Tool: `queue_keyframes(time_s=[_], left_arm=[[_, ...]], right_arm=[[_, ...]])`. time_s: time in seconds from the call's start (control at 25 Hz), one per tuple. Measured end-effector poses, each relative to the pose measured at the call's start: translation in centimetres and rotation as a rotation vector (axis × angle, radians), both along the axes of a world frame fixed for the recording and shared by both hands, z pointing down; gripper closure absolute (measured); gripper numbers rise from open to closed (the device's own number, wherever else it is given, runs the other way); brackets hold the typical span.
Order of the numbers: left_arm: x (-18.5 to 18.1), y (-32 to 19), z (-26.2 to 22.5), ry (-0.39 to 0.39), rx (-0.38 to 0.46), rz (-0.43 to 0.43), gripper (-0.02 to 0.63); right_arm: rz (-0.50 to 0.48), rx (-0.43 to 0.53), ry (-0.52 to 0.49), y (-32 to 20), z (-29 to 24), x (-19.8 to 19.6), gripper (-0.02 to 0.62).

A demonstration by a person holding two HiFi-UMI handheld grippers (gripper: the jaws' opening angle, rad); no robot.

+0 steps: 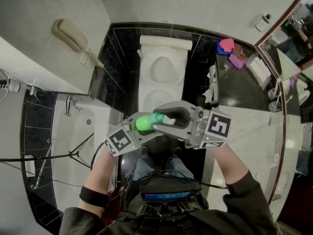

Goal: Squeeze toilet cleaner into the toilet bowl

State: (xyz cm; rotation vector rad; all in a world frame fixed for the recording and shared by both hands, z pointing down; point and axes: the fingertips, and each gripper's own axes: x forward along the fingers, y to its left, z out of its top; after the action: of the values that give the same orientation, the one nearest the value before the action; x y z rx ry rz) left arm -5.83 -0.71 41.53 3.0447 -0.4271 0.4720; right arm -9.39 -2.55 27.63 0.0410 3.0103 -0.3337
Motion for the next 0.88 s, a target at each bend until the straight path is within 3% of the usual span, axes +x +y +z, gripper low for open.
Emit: queue_keyframes(time_s=[0.2,0.4,0.6,0.76,0.88], left_arm=[[0.1,1.1,0.6,-0.036,-0.016,0.089,0.42],[0.2,2.0,1.9,-0.08,-0.03,0.141,0.42],[0.1,2.4,3.0,-0.109,-0.026,0.139,0.42],[0.1,2.4,3.2,-0.116,-0.023,0.134,0.42],[0.0,2.3,3.2,-0.118,-0.012,0.126,0.42]], right_arm=[[-0.166,0.267,0.188,2.2,0.5,0.1,0.443],[-0.259,0.613,0.419,3.7,2.6,0.7,0.446],[-0.298,0.948,0.63,4.3,4.6,1.1,0.449],[-0.288,1.048,0.681,4.3,5.1,1.3,0.448],[-0.25,1.065,0.674,4.3,5.0,1.2,0.443]])
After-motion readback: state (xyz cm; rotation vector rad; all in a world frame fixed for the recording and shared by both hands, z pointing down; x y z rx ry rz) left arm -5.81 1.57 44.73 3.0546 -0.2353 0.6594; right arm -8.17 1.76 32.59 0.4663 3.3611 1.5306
